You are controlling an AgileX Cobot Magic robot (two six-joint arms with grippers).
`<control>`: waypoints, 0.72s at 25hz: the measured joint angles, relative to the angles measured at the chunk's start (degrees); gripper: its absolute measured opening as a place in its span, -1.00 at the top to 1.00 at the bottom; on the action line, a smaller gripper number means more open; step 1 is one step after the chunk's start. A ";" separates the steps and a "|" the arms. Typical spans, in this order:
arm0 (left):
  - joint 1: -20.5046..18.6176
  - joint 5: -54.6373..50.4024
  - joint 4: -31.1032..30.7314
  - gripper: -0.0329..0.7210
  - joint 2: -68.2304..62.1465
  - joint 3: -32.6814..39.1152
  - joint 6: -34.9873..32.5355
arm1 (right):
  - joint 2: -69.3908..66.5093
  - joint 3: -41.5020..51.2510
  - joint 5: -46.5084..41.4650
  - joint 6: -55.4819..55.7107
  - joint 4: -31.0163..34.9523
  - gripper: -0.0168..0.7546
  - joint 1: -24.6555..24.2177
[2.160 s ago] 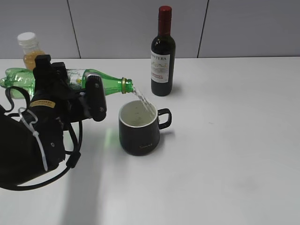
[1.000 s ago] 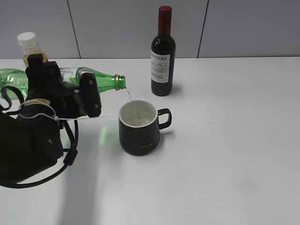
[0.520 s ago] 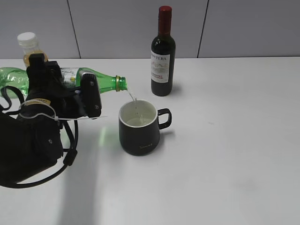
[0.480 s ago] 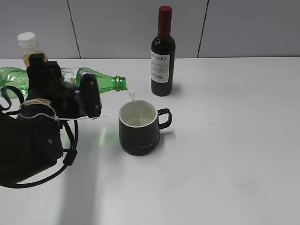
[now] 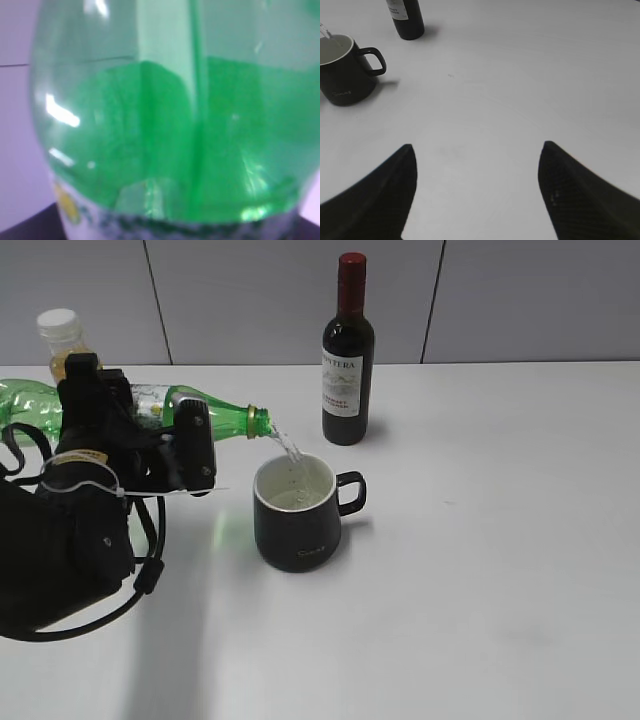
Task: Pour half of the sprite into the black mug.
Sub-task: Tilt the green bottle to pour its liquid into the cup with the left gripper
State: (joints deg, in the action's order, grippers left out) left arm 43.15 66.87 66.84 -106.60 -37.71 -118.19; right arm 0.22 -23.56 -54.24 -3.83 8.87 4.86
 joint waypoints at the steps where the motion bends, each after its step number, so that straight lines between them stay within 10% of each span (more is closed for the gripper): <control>1: 0.00 0.00 0.00 -0.32 0.00 0.00 -0.15 | 0.00 0.00 0.00 0.00 0.00 -0.53 0.00; 18: 0.00 0.05 -0.05 -0.32 0.00 0.00 -1.55 | 0.00 0.00 0.00 0.00 0.00 -0.53 0.00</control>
State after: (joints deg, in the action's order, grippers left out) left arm 43.15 66.92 66.80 -106.60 -37.71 -119.74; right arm 0.22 -23.56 -54.24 -3.83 8.87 4.86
